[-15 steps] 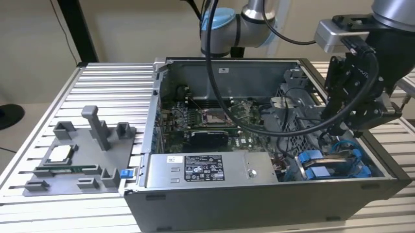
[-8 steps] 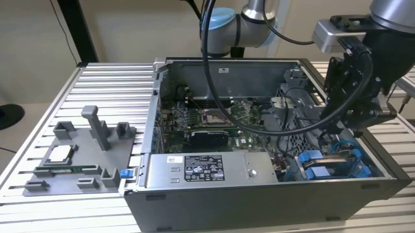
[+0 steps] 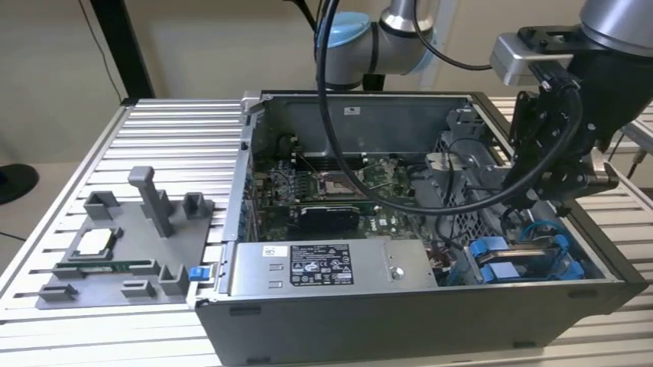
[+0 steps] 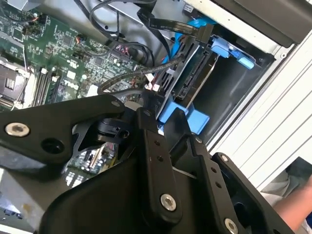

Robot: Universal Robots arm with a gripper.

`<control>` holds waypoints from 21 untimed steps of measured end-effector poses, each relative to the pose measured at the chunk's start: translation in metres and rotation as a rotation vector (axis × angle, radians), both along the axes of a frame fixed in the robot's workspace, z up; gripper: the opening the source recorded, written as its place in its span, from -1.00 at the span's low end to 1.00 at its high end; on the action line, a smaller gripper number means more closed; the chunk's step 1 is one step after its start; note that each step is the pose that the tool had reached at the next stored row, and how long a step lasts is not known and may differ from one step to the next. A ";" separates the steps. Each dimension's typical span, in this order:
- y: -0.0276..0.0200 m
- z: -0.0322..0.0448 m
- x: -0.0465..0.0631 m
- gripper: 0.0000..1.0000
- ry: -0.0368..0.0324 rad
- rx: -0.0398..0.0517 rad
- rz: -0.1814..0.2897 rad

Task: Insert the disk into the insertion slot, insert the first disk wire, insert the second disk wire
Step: 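Insert the first disk wire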

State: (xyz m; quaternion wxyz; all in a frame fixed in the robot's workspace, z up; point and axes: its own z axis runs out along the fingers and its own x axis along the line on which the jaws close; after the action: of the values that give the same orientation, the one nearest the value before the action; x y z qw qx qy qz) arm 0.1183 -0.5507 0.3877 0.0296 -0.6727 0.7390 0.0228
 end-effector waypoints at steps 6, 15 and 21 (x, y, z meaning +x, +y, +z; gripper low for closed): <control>0.0005 -0.0035 0.000 -1.00 -0.0013 0.0074 0.000; 0.0007 -0.0042 0.000 -1.00 -0.0130 0.0311 0.000; -0.0068 -0.0061 0.004 -1.00 -0.0096 0.0312 0.000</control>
State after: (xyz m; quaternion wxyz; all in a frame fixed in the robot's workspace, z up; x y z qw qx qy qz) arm 0.1225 -0.5575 0.3816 0.0437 -0.6722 0.7384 0.0311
